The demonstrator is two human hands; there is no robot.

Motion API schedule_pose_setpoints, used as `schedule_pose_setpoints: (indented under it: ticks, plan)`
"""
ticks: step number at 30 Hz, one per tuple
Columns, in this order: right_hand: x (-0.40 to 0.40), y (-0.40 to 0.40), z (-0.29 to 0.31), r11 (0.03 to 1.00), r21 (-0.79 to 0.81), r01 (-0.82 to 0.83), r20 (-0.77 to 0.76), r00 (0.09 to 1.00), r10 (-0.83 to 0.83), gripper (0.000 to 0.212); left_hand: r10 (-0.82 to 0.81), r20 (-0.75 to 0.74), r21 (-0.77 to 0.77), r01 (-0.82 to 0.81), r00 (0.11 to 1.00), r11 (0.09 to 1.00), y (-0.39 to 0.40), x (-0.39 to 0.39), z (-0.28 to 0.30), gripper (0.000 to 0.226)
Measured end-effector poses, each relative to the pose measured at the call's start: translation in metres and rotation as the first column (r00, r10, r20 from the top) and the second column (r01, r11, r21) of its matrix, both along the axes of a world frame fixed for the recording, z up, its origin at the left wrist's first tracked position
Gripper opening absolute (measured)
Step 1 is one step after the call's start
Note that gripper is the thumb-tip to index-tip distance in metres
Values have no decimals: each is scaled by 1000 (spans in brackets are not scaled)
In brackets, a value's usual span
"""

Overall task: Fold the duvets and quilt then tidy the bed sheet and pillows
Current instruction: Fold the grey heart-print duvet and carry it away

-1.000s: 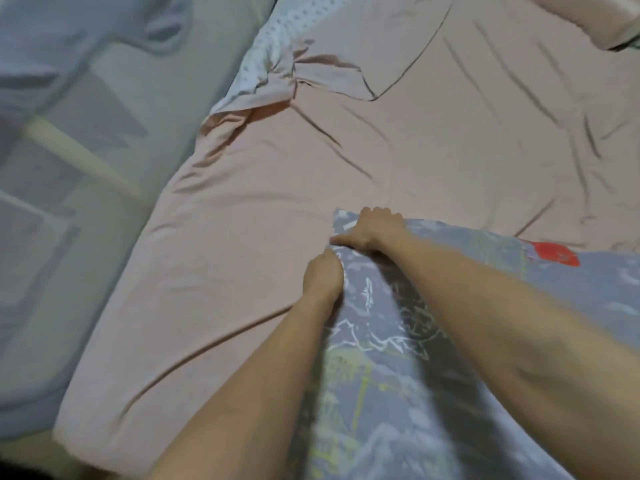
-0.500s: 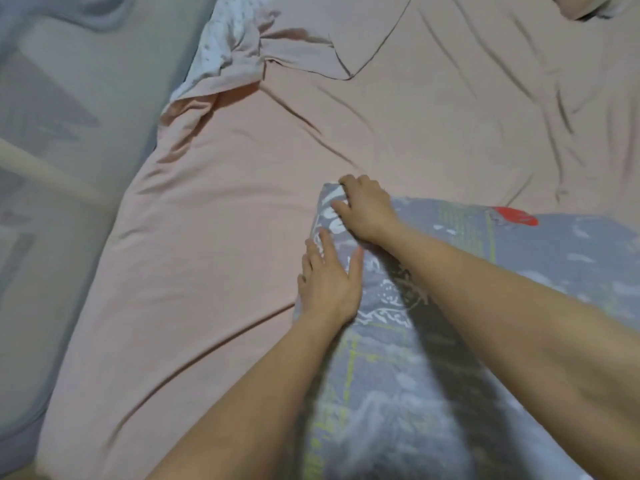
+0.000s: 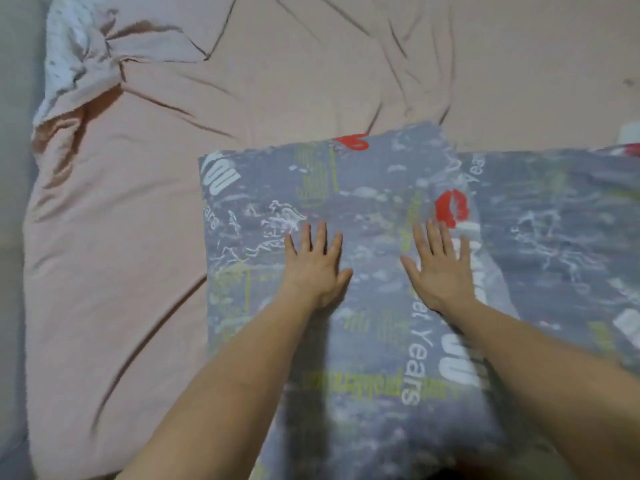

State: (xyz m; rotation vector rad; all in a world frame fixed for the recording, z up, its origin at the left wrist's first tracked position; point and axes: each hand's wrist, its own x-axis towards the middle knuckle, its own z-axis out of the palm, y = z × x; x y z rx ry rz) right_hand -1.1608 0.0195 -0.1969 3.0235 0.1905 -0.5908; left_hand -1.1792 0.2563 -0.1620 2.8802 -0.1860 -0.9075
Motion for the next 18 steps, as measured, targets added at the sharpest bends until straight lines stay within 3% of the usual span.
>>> schedule_pose_setpoints:
  ticks: [3, 4, 6, 9, 13, 18]
  plan:
    - [-34, -44, 19, 998, 63, -32, -178, 983, 42, 81, -67, -238, 32, 76, 969, 997, -70, 11, 21, 63]
    - [-38, -48, 21, 994, 80, -71, -256, 963, 90, 75, -80, -302, 16, 89, 950, 996, -79, 17, 25, 54]
    - [-43, -94, 43, 988, 154, 3, -359, 932, 53, 63, -186, -341, 3, 199, 922, 980, -136, 31, 49, 47]
    - [-45, -193, 86, 975, 157, 158, -393, 916, -86, 43, -327, -218, 87, 352, 920, 932, -233, 46, 95, 45]
    - [-70, -351, 149, 917, 190, 350, -293, 912, -287, 33, -456, -149, 99, 472, 877, 876, -376, 46, 137, 48]
    - [-114, -534, 217, 735, 242, 634, -154, 773, -616, 26, -679, -23, 44, 679, 734, 733, -579, 38, 188, 47]
